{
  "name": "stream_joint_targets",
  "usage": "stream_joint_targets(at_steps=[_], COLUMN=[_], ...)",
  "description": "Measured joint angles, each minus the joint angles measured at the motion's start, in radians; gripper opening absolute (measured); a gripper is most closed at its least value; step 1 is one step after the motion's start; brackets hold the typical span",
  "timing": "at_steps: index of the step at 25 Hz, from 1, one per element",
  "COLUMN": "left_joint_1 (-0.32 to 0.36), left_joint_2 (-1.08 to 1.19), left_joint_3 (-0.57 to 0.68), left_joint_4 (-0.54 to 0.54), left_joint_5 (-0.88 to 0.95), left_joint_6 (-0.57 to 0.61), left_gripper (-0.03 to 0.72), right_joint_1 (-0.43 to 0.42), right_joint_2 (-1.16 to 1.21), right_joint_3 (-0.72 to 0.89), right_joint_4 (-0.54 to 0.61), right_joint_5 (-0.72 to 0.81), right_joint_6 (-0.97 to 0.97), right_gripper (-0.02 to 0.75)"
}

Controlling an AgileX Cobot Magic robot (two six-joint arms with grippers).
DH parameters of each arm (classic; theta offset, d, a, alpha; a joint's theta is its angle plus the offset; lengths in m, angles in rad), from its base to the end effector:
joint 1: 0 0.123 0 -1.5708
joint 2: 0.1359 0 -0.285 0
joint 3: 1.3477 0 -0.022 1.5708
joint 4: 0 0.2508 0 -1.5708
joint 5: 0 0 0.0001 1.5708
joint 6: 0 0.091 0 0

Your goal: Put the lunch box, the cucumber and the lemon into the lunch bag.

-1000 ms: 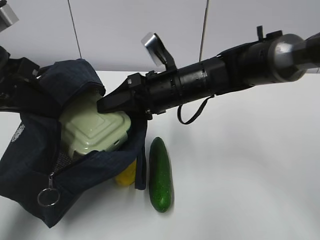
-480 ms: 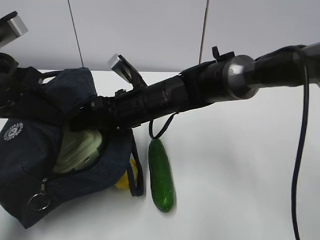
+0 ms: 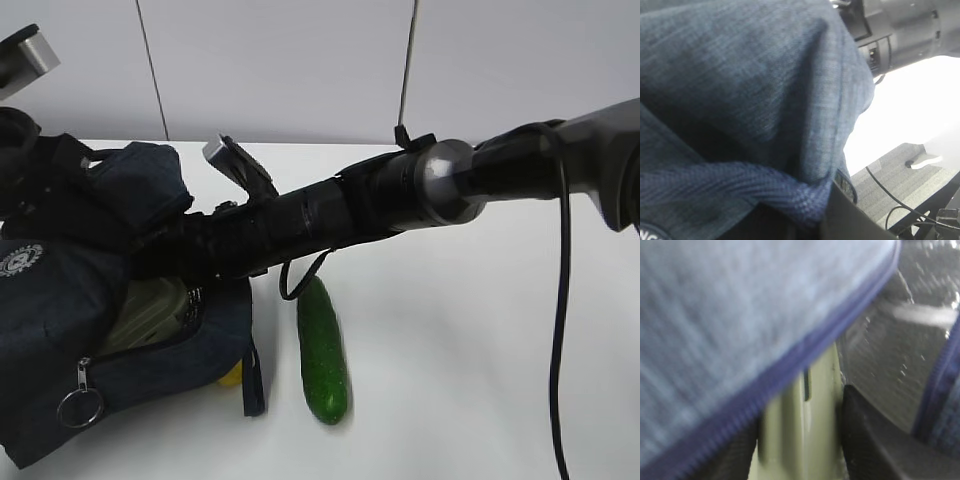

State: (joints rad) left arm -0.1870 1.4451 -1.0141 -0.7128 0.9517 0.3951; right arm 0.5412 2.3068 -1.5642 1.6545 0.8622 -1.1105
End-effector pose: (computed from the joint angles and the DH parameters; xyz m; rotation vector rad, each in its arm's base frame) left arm 0.2633 -0.0992 0.2736 0.3189 2.6731 -0.8406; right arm 0.3766 0.3068 0.1395 -0.5174 2.2629 1.5373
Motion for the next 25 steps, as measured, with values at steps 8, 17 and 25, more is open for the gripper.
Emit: stream_joint_targets(at_steps=[8, 17, 25], left_joint_1=[0.0, 0.0, 0.0], left_joint_2=[0.04, 0.058, 0.061], left_joint_3=[-0.004, -0.004, -0.004], left_joint_4=[-0.005, -0.005, 0.009], left_joint_5=[0.0, -0.012, -0.014], left_joint_6=[0.016, 0.016, 0.016], left_gripper=[-0.008, -0.008, -0.008], right_joint_1=[0.002, 0.002, -0.037], right_joint_2=[0.002, 0.002, -0.028], right_joint_3=[-0.002, -0.009, -0.009], right_joint_4=[-0.046, -0.1, -0.211], right_joint_5=[-0.004, -0.004, 0.072], right_joint_6=[0.005, 0.033, 0.07], right_gripper=[0.379, 0.447, 0.467])
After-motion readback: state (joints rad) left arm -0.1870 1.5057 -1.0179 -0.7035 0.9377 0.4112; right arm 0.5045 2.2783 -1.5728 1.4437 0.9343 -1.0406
